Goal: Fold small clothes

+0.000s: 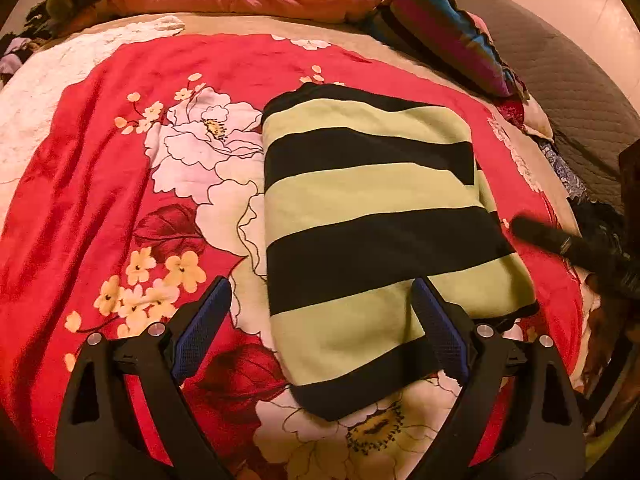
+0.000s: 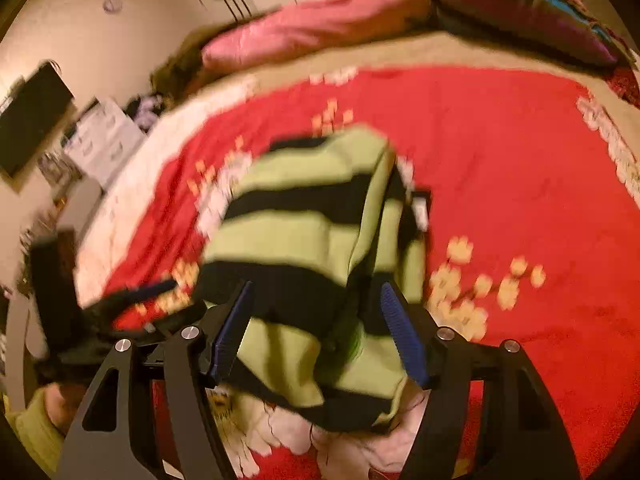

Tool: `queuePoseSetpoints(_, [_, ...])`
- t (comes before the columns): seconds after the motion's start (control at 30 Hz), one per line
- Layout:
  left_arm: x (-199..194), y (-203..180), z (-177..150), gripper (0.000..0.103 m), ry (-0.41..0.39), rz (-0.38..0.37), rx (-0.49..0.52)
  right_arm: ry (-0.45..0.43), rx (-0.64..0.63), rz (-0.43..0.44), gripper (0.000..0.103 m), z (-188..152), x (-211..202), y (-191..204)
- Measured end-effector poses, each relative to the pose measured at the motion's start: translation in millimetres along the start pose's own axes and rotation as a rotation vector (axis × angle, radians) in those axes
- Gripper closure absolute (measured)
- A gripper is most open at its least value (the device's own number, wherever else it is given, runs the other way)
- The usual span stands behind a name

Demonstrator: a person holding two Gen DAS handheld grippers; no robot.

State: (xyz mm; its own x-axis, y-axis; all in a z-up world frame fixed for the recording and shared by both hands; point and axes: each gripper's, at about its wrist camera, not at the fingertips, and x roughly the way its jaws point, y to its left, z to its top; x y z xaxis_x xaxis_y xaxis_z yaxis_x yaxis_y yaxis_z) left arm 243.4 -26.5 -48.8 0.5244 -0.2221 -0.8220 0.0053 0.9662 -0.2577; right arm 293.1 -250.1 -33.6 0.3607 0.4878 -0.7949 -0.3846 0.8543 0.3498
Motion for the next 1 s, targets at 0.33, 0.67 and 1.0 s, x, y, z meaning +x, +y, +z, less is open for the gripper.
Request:
queuePoseSetpoints(0.33, [-5.3, -12.4, -1.6, 0.019, -0.007, -0.015, 0.038, -0.037, -0.038, -0.020, 0.096, -9.0, -6.9, 2.9])
queuePoseSetpoints(0.67, [17.8, -7.9, -14.7, 0.019, 0.064, -0.025, 0.018, 0.040, 0.003, -0.153, 0.073, -18.4, 23.9, -19.4])
queuePoseSetpoints(1.0, [-1.0, -4.6, -6.2, 0.012, 0.011, -0.008, 0.018, -0.121, 0.000, -0.144, 0.040, -8.9, -5.4, -25.7])
